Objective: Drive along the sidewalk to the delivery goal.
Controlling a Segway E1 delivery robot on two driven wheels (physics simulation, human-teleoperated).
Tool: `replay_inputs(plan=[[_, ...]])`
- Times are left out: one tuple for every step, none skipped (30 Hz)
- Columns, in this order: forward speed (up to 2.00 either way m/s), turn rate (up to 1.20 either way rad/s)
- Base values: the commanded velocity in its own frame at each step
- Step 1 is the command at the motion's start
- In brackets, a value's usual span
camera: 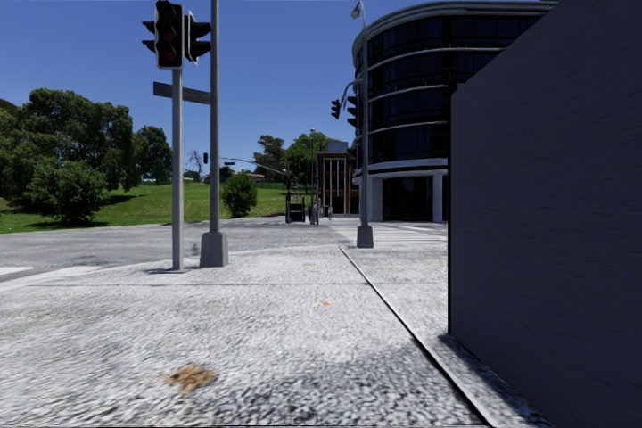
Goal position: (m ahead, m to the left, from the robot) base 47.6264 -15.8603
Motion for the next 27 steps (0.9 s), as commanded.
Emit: replay_inputs(plan=[[2.00,0.00],[2.00,0.00],[2.00,0.00],[2.00,0.00],[2.00,0.00],[2.00,0.00],[2.00,0.00],[2.00,0.00],[2.00,0.00],[2.00,0.00],[2.00,0.00],[2.00,0.00],[2.00,0.00],[2.00,0.00],[2.00,0.00],[2.00,0.00],[2.00,0.00],[2.00,-0.03],[2.00,-0.18],[2.00,-0.18],[2.00,-0.27],[2.00,-0.36],[2.00,-0.39],[2.00,-0.39],[2.00,-0.41],[2.00,-0.50],[2.00,-0.56]])
